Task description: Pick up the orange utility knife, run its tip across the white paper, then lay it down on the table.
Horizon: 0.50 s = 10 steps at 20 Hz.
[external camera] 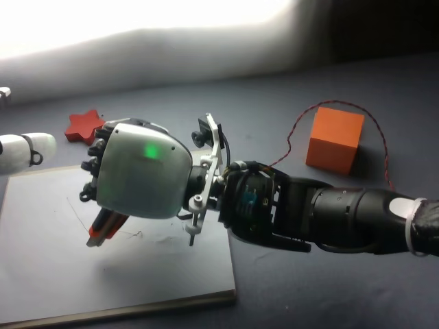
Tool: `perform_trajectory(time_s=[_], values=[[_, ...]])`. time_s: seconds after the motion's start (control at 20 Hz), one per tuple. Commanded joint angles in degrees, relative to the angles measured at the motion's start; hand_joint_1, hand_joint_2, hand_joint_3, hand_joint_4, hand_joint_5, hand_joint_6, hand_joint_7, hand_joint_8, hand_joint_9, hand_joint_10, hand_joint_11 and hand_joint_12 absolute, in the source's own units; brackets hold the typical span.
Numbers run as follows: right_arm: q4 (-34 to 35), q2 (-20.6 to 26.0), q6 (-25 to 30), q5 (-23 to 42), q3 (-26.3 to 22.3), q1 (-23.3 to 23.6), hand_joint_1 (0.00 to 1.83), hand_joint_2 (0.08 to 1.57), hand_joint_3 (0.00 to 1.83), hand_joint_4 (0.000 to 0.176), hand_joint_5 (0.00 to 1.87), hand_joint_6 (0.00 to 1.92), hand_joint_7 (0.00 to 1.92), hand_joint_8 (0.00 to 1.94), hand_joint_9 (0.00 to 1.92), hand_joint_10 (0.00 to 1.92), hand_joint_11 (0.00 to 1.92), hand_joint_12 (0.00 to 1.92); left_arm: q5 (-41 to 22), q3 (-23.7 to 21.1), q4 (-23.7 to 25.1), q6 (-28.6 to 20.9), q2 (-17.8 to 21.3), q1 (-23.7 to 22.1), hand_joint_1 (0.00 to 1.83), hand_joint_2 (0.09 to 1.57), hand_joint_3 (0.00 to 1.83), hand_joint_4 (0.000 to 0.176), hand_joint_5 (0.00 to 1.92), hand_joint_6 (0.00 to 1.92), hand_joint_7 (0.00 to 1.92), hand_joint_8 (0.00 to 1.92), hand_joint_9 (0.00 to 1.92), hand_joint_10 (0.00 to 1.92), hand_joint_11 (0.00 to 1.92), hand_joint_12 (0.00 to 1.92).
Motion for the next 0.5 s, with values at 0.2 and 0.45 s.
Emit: perform_trajectory(time_s=[0.2,0.45], values=[[-1.4,1.6,0.3,8.9,0.0,-1.4,1.50,0.98,0.68,0.176,1.34,1.92,1.56,1.94,1.72,1.92,1.79,1.92,-4.8,0.8,2.7,-0.1,0.6,-0.2,0.00,1.25,0.00,0.000,0.00,0.00,0.01,0.00,0.00,0.00,0.00,0.00],[-4.9,4.2,1.3,12.2,0.0,-3.4,1.49,0.99,0.67,0.176,1.25,1.92,1.54,1.94,1.72,1.92,1.79,1.92,-4.8,0.8,2.7,-0.1,0.6,-0.1,0.00,1.26,0.00,0.000,0.00,0.00,0.00,0.00,0.00,0.00,0.00,0.00]])
